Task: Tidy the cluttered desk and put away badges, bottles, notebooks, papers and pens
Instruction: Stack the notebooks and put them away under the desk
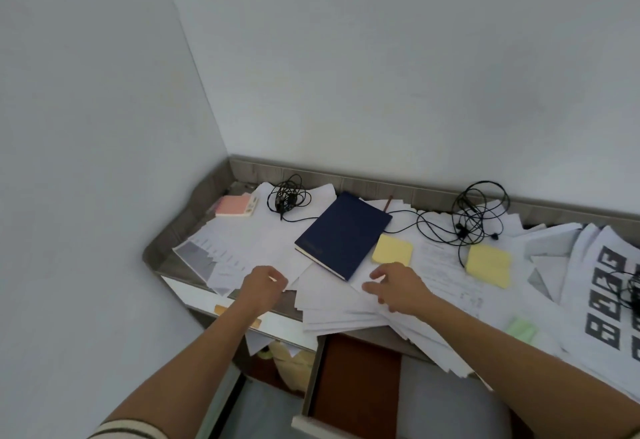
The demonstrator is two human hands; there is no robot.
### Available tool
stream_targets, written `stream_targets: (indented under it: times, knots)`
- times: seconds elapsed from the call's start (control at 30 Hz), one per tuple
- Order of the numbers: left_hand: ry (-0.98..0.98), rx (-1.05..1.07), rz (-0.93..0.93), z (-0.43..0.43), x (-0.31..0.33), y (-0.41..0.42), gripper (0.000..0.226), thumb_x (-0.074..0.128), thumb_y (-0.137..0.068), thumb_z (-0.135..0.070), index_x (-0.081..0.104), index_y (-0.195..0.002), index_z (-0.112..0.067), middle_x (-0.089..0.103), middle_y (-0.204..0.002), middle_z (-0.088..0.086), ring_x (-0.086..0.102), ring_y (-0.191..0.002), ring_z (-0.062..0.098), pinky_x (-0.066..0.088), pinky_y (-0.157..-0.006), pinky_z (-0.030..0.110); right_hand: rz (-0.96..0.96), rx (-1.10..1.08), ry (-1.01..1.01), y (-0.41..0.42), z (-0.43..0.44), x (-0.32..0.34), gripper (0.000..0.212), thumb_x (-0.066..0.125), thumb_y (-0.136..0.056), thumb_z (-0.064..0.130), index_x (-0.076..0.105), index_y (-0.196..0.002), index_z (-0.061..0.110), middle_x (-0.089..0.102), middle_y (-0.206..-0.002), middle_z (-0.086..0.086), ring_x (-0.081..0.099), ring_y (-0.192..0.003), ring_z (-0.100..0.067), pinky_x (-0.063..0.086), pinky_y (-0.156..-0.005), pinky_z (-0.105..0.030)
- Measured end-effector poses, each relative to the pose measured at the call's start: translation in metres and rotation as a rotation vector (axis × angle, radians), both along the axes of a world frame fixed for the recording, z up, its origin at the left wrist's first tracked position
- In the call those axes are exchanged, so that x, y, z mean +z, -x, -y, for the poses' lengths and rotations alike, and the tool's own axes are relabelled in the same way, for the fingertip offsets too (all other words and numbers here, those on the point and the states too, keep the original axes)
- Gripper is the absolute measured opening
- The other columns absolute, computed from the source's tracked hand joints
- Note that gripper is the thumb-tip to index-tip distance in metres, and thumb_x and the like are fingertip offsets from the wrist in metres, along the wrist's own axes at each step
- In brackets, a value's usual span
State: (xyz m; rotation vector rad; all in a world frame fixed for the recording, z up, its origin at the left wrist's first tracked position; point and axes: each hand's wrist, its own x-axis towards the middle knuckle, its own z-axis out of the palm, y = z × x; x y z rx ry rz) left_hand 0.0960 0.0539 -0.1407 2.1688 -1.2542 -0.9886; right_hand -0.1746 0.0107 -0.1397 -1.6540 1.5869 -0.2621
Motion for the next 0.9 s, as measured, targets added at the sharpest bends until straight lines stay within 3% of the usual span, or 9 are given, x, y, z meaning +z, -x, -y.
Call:
stream_targets:
  times: [0.1,0.2,0.3,0.4,0.53,0.63,0.7,0.8,0.9]
  knots:
    - [0.025,0.008,0.019,0.015,0.0,-0.004,0.022,0.061,-0.09,-0.026,0.063,-0.108,-0.014,0.067,-0.108,0.009,0.066,-0.094,0.024,0.055,-0.09,0.041,0.287,-0.203,-0.191,-0.013,0.017,-0.003,0.042,0.069,-0.09,0.03,0.054,-0.123,0.009,0.064,-0.102,-0.011,0.066,-0.083,-0.021,0.058,-0.066,-0.03]
    - [0.018,-0.019,0.0,0.041,-0.001,-0.009,0.033,0.06,-0.092,-0.027,0.058,-0.122,-0.014,0.062,-0.119,0.011,0.061,-0.103,0.026,0.053,-0.093,0.043,0.456,-0.367,-0.283,-0.03,0.037,-0.008,0.038,0.07,-0.089,0.024,0.058,-0.118,0.001,0.065,-0.1,-0.014,0.065,-0.082,-0.024,0.06,-0.071,-0.035]
    - [0.003,-0.071,-0.034,0.071,-0.006,-0.014,0.042,0.058,-0.094,-0.029,0.05,-0.134,-0.014,0.055,-0.128,0.011,0.056,-0.113,0.028,0.049,-0.099,0.044,0.559,-0.524,-0.33,-0.046,0.055,-0.016,0.037,0.071,-0.088,0.023,0.06,-0.115,0.0,0.068,-0.103,-0.017,0.066,-0.078,-0.027,0.061,-0.075,-0.038]
    - [0.005,-0.116,-0.073,0.1,-0.011,-0.016,0.045,0.057,-0.095,-0.03,0.049,-0.136,-0.013,0.058,-0.126,0.012,0.057,-0.112,0.029,0.048,-0.099,0.045,0.632,-0.626,-0.373,-0.057,0.066,-0.018,0.03,0.069,-0.089,0.023,0.061,-0.11,0.002,0.071,-0.101,-0.016,0.066,-0.074,-0.025,0.058,-0.062,-0.033]
    - [0.003,-0.158,-0.089,0.131,-0.026,-0.018,0.031,0.058,-0.094,-0.03,0.063,-0.117,-0.011,0.067,-0.109,0.011,0.063,-0.097,0.029,0.054,-0.089,0.042,0.658,-0.696,-0.36,-0.068,0.075,-0.025,0.022,0.067,-0.092,0.024,0.063,-0.105,0.007,0.07,-0.092,-0.011,0.065,-0.074,-0.024,0.059,-0.067,-0.035]
    - [-0.01,-0.16,-0.135,0.148,-0.033,-0.019,0.024,0.058,-0.094,-0.033,0.066,-0.095,-0.01,0.067,-0.088,0.014,0.058,-0.07,0.024,0.052,-0.064,0.035,0.71,-0.762,-0.352,-0.073,0.079,-0.031,0.021,0.067,-0.092,0.02,0.064,-0.108,0.007,0.072,-0.104,-0.013,0.07,-0.092,-0.031,0.059,-0.083,-0.044]
    - [-0.039,-0.163,-0.143,0.155,-0.03,-0.019,0.034,0.054,-0.096,-0.036,0.061,-0.082,-0.006,0.06,-0.071,0.011,0.052,-0.058,0.023,0.048,-0.053,0.03,0.757,-0.797,-0.338,-0.073,0.079,-0.032,0.017,0.064,-0.093,0.015,0.064,-0.109,0.007,0.072,-0.107,-0.011,0.07,-0.095,-0.03,0.06,-0.079,-0.042]
    - [-0.056,-0.173,-0.151,0.162,-0.024,-0.017,0.047,0.05,-0.097,-0.04,0.063,-0.072,-0.003,0.059,-0.066,0.011,0.054,-0.058,0.026,0.047,-0.052,0.03,0.787,-0.784,-0.268,-0.066,0.074,-0.026,0.017,0.06,-0.095,0.013,0.064,-0.111,0.012,0.072,-0.106,-0.007,0.07,-0.093,-0.024,0.058,-0.067,-0.032]
    - [-0.05,-0.206,-0.217,0.165,-0.014,0.001,0.048,0.048,-0.098,-0.042,0.065,-0.075,-0.003,0.06,-0.064,0.012,0.056,-0.059,0.026,0.05,-0.055,0.032,0.777,-0.729,-0.185,-0.045,0.064,-0.011,0.017,0.058,-0.096,0.017,0.066,-0.112,0.018,0.073,-0.106,-0.003,0.07,-0.097,-0.024,0.059,-0.074,-0.035]
